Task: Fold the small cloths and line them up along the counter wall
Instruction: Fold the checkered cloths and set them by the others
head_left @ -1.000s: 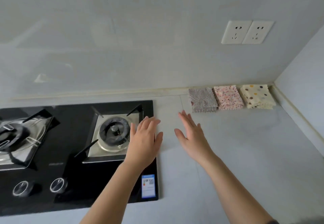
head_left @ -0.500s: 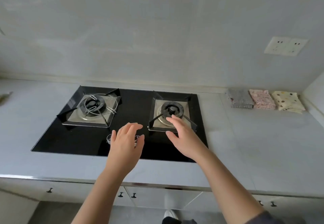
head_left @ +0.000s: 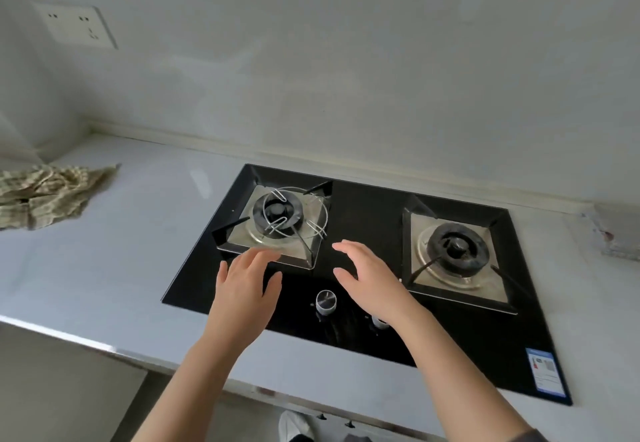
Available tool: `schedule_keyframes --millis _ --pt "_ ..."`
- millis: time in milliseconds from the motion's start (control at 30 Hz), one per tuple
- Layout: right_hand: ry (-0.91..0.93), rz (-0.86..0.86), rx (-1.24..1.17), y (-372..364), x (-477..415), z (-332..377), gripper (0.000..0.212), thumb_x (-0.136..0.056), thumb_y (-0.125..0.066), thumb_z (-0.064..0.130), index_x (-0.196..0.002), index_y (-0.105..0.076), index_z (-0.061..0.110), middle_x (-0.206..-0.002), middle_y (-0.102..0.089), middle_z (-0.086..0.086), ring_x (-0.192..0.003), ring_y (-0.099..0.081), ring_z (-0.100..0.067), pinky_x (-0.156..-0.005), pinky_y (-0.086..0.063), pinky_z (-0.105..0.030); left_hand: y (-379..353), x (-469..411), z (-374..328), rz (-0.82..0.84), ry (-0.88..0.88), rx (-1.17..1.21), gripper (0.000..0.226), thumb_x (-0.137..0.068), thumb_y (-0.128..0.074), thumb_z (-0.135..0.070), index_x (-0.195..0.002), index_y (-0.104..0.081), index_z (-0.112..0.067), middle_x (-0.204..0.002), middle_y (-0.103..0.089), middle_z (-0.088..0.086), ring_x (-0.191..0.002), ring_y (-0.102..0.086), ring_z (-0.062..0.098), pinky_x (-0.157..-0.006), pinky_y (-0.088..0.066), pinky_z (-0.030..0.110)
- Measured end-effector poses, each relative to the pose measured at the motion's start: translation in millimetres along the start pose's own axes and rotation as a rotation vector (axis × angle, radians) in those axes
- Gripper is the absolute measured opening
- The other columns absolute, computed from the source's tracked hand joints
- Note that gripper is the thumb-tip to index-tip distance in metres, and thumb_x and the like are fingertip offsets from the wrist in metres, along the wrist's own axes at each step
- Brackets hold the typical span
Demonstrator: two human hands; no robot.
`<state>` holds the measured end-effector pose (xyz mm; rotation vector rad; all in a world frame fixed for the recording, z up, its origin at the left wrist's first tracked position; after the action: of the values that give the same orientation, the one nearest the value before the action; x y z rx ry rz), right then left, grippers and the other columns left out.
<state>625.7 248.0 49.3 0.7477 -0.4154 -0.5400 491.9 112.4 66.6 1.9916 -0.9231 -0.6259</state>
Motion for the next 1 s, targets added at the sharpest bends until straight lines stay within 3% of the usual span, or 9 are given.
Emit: schedule_keyframes --millis 133,333,500,633,867,1000 --pt "0.087 0.079 0.001 -41 -64 56 0.046 -0.099 -0.045 0.030 -0.144 -0.035 0.025 -0.150 -0.031 0.013 -0.133 -0.037 -0.007 -0.109 -0.029 -0.024 30 -29 66 -0.030 0.075 -0.003 0.029 -0.096 -0.047 -0.023 -0.124 -0.055 -0.023 -0.133 -0.050 -0.007 -0.129 -0.042 0.016 -0.116 -0.013 0.042" --pt "0.200 0.200 0.059 -109 -138 136 0.043 -0.098 -0.044 0.030 -0.141 -0.039 0.027 -0.150 -0.031 0.011 -0.137 -0.030 -0.008 -0.111 -0.029 -0.031 72 -52 168 -0.074 0.223 0.004 0.026 -0.095 -0.051 -0.021 -0.121 -0.058 -0.020 -0.129 -0.055 -0.003 -0.125 -0.046 0.022 -0.113 -0.023 0.045" --pt "0.215 0.257 0.088 -172 -197 192 0.043 -0.098 -0.042 0.023 -0.141 -0.040 0.022 -0.149 -0.034 0.009 -0.138 -0.030 -0.009 -0.112 -0.026 -0.028 102 -83 266 -0.082 0.237 -0.011 0.024 -0.092 -0.056 -0.015 -0.115 -0.062 -0.017 -0.122 -0.059 0.000 -0.115 -0.053 0.027 -0.105 -0.032 0.048" --pt "0.189 0.263 0.112 -228 -250 241 0.043 -0.098 -0.041 0.021 -0.141 -0.040 0.019 -0.148 -0.035 0.006 -0.137 -0.032 -0.012 -0.112 -0.029 -0.031 134 -119 359 -0.068 0.217 -0.042 0.023 -0.089 -0.060 -0.012 -0.111 -0.064 -0.016 -0.118 -0.062 0.001 -0.108 -0.057 0.029 -0.100 -0.038 0.047" --pt "0.041 0.282 0.084 -320 -321 321 0.042 -0.096 -0.045 0.019 -0.138 -0.044 0.017 -0.144 -0.041 -0.001 -0.132 -0.040 -0.017 -0.107 -0.032 -0.028 196 -196 501 -0.060 0.250 -0.073 0.022 -0.082 -0.063 -0.005 -0.103 -0.067 -0.007 -0.109 -0.063 0.012 -0.101 -0.058 0.034 -0.078 -0.047 0.041" --pt "-0.029 0.303 0.057 -346 -346 346 0.042 -0.097 -0.042 0.020 -0.139 -0.042 0.021 -0.145 -0.039 0.001 -0.130 -0.041 -0.016 -0.103 -0.035 -0.026 213 -250 541 -0.058 0.230 -0.176 0.044 -0.079 -0.062 -0.003 -0.123 -0.057 -0.006 -0.118 -0.055 0.018 -0.107 -0.052 0.037 -0.080 -0.047 0.045"
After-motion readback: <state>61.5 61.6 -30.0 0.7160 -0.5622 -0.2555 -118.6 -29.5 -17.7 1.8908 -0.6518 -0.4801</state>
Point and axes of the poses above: each hand's wrist, its own x-axis away from the middle knuckle, its own y-axis out of the back of the hand, z = x × y, the point moved 8 cm from there along -x, towards the middle knuckle
